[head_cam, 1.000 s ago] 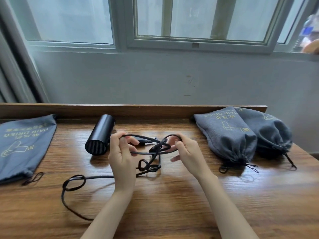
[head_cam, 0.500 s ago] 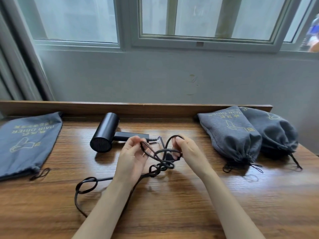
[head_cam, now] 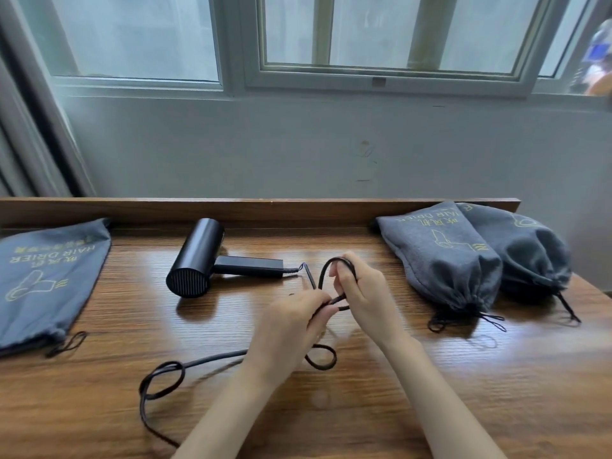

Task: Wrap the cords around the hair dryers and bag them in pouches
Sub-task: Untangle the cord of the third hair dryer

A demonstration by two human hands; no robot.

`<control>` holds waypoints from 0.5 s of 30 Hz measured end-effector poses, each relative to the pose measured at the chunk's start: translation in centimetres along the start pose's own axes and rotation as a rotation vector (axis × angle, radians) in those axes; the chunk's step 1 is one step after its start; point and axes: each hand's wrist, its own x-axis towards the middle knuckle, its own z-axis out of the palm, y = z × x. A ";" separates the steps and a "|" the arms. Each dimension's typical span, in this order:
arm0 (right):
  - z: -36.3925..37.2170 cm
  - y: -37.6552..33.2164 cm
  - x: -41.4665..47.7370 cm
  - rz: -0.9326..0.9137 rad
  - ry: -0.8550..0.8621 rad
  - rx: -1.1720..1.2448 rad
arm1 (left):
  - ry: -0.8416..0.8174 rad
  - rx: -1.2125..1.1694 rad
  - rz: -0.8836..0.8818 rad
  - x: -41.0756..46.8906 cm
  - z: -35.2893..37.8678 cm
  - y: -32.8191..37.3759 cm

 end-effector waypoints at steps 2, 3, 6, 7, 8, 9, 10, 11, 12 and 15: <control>-0.3 0.4 0.2 0.062 0.022 -0.008 | 0.057 -0.139 -0.055 0.0 -0.3 0.0; -0.6 0.6 0.4 0.117 0.035 -0.003 | 0.130 -0.195 -0.105 0.1 -0.6 0.0; -1.2 1.3 0.7 0.349 0.018 0.187 | 0.435 -0.402 -0.334 0.7 -2.3 0.0; -1.4 1.4 0.7 0.383 0.005 0.211 | 0.504 -0.483 -0.393 0.8 -2.8 -0.1; -1.5 1.6 0.7 0.374 -0.006 0.171 | 0.551 -0.546 -0.443 0.9 -3.2 -0.3; -1.5 1.6 0.7 0.353 -0.020 0.133 | 0.585 -0.598 -0.497 1.0 -3.4 -0.5; -1.4 1.7 0.7 0.323 -0.038 0.097 | 0.613 -0.644 -0.548 1.0 -3.4 -0.7; -1.3 1.5 0.6 0.293 -0.065 0.059 | 0.628 -0.669 -0.590 1.0 -3.4 -0.9; -1.2 1.5 0.5 0.239 -0.086 0.001 | 0.626 -0.670 -0.623 1.0 -3.3 -1.0; -1.0 1.2 0.1 -0.044 -0.140 -0.190 | 0.567 -0.704 -0.690 1.0 -3.1 -0.9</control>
